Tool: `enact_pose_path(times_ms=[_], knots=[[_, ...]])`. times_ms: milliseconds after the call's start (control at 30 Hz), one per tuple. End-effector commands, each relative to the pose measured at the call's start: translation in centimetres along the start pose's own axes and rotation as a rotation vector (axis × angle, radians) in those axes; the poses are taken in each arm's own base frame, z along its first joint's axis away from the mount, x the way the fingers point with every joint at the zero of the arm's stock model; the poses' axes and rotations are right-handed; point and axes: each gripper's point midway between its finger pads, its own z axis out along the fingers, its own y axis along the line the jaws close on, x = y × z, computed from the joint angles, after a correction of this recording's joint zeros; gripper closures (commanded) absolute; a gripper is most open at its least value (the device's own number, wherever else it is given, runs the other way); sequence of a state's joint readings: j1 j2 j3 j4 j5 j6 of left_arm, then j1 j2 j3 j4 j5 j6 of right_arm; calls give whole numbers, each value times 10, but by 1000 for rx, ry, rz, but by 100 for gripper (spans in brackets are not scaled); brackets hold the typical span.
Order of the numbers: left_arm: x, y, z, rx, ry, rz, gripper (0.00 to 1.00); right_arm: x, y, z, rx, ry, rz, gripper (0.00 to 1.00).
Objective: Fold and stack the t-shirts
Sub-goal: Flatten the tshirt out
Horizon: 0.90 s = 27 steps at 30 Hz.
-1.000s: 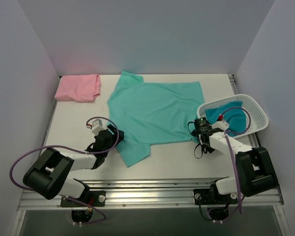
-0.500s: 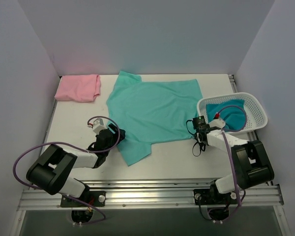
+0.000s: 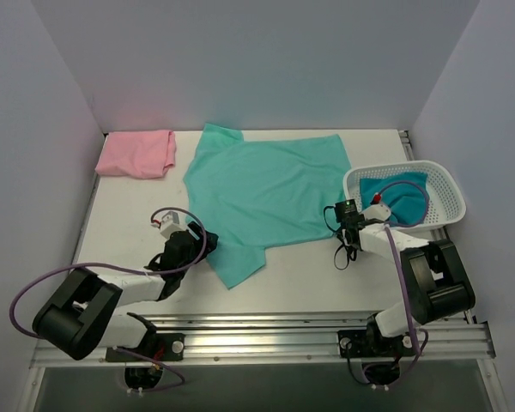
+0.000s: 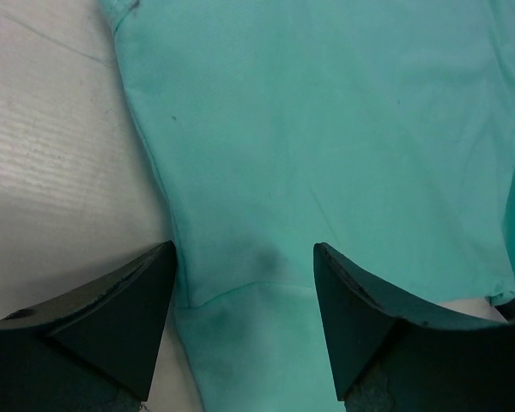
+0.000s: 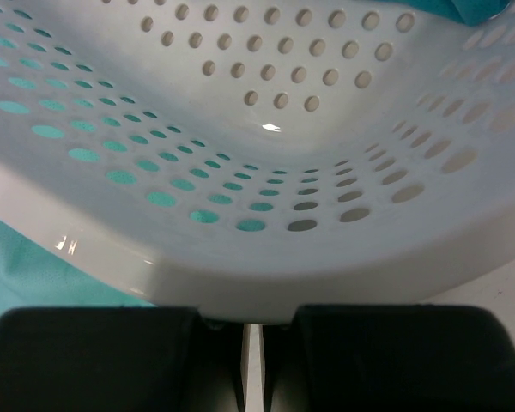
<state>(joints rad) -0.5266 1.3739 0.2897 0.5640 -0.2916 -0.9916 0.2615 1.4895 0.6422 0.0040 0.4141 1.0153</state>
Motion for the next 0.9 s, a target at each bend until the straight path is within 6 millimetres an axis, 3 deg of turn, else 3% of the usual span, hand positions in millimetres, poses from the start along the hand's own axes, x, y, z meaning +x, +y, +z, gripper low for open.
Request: enact_pose_path(times_ms=[0, 133, 533, 700, 867], knots=[[36, 31, -21, -85, 144, 40, 25, -1, -7, -4, 25, 4, -24, 100], [45, 38, -31, -102, 191, 43, 25, -1, -8, -5, 20, 1, -20, 100], [56, 26, -72, -47, 261, 47, 25, -5, -9, -10, 9, -8, -18, 100], [64, 39, -67, -79, 257, 45, 25, -2, -9, -8, 9, 0, -18, 100], [78, 33, -51, -56, 288, 41, 25, -2, -10, -7, 11, -1, -24, 100]])
